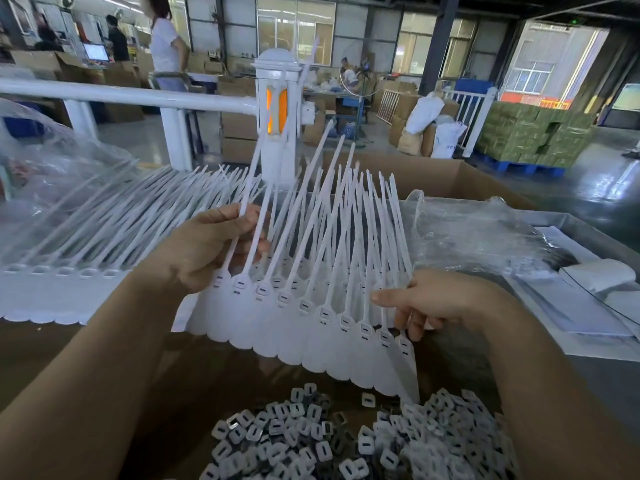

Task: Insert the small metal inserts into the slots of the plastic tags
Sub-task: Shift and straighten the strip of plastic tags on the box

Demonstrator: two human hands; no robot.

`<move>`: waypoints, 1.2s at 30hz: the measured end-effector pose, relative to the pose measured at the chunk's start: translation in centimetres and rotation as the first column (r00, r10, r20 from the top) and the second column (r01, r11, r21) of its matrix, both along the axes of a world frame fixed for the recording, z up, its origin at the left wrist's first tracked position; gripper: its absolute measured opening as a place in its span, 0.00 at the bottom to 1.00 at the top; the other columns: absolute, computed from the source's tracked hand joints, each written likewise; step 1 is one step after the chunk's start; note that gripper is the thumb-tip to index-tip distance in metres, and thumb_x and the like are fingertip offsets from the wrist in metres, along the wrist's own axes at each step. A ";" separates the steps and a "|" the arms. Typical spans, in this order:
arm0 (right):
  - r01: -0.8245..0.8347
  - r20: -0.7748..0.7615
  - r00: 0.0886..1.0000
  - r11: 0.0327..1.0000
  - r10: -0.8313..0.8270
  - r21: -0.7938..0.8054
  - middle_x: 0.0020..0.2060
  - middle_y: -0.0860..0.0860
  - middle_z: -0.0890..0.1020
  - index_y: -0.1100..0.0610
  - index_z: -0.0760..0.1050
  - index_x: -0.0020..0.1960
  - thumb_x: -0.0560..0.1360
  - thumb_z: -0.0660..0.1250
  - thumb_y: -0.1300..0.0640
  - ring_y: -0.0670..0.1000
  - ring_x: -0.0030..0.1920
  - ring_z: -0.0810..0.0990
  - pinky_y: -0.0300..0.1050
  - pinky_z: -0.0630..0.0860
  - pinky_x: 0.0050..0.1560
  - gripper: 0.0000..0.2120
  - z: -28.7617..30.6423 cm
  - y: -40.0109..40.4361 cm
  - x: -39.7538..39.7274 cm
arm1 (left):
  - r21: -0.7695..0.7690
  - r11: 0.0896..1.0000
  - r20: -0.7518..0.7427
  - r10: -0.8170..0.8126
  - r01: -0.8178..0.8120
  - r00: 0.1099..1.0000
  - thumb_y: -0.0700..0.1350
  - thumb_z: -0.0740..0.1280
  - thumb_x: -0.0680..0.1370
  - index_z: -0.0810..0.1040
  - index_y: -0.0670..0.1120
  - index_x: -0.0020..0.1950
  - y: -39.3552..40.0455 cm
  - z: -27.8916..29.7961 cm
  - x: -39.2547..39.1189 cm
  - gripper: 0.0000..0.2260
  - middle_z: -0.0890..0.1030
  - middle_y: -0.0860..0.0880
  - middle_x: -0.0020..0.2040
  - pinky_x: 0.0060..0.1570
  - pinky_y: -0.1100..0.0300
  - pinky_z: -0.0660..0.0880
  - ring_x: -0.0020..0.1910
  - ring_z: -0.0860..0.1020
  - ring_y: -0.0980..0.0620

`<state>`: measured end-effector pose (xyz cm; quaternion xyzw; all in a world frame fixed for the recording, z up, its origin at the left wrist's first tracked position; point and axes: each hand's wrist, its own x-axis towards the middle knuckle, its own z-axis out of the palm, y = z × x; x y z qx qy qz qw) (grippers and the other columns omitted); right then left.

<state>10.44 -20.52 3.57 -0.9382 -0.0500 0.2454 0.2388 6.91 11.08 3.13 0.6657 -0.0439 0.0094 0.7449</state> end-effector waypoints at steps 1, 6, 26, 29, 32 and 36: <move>-0.009 -0.002 1.000 1.000 0.009 0.012 0.33 0.51 0.86 0.58 0.83 0.42 0.71 0.66 0.30 0.43 0.22 0.71 0.34 0.69 0.26 0.30 0.1 -0.1 0.0 | -0.012 1.000 0.033 -0.004 0.004 0.999 0.48 0.66 0.75 0.85 0.50 0.45 0.0 0.0 0.0 0.08 0.81 0.46 0.35 0.28 0.61 0.72 0.33 0.80 0.50; -0.009 0.069 0.998 1.000 0.010 -0.016 0.31 0.48 0.85 0.55 0.80 0.46 0.56 0.62 0.22 0.44 0.27 0.77 0.38 0.72 0.31 0.39 0.4 -0.9 0.1 | -0.120 0.993 0.113 0.016 -0.002 0.994 0.45 0.64 0.76 0.85 0.50 0.45 -0.1 0.4 -0.2 0.09 0.80 0.49 0.34 0.30 0.63 0.76 0.32 0.81 0.53; 0.166 0.162 0.952 0.884 -0.259 0.437 0.53 0.52 0.82 0.55 0.80 0.56 0.80 0.68 0.54 0.54 0.53 0.80 0.55 0.78 0.57 0.07 -1.5 -1.6 0.8 | -0.001 0.945 -0.054 0.328 -0.328 0.943 0.43 0.65 0.82 0.85 0.48 0.43 -2.6 -2.4 1.8 0.11 0.87 0.46 0.44 0.38 0.57 0.80 0.44 0.85 0.47; 0.205 0.151 0.939 0.857 -0.308 0.473 0.48 0.49 0.83 0.49 0.79 0.47 0.80 0.68 0.54 0.50 0.49 0.81 0.45 0.77 0.45 0.03 -2.0 -1.8 1.0 | 0.053 0.955 -0.007 0.291 -0.290 0.957 0.41 0.67 0.80 0.84 0.48 0.51 -3.1 -2.5 1.8 0.06 0.86 0.48 0.47 0.37 0.61 0.80 0.43 0.86 0.49; 0.219 0.164 0.933 0.866 -0.321 0.450 0.48 0.50 0.82 0.50 0.79 0.46 0.79 0.69 0.53 0.52 0.48 0.80 0.48 0.78 0.46 0.04 -2.3 -1.8 1.1 | 0.270 0.924 0.024 0.274 -0.270 0.962 0.44 0.70 0.79 0.71 0.50 0.70 -3.3 -2.8 1.9 0.20 0.82 0.53 0.58 0.51 0.58 0.77 0.54 0.81 0.52; 0.255 0.177 0.920 0.878 -0.349 0.406 0.49 0.56 0.81 0.55 0.79 0.48 0.79 0.68 0.51 0.57 0.49 0.79 0.56 0.77 0.56 0.07 -2.6 -1.8 1.4 | 0.674 0.723 0.141 0.076 -0.152 0.987 0.53 0.74 0.74 0.59 0.57 0.78 -3.2 -2.4 1.4 0.37 0.62 0.56 0.75 0.70 0.52 0.64 0.73 0.62 0.53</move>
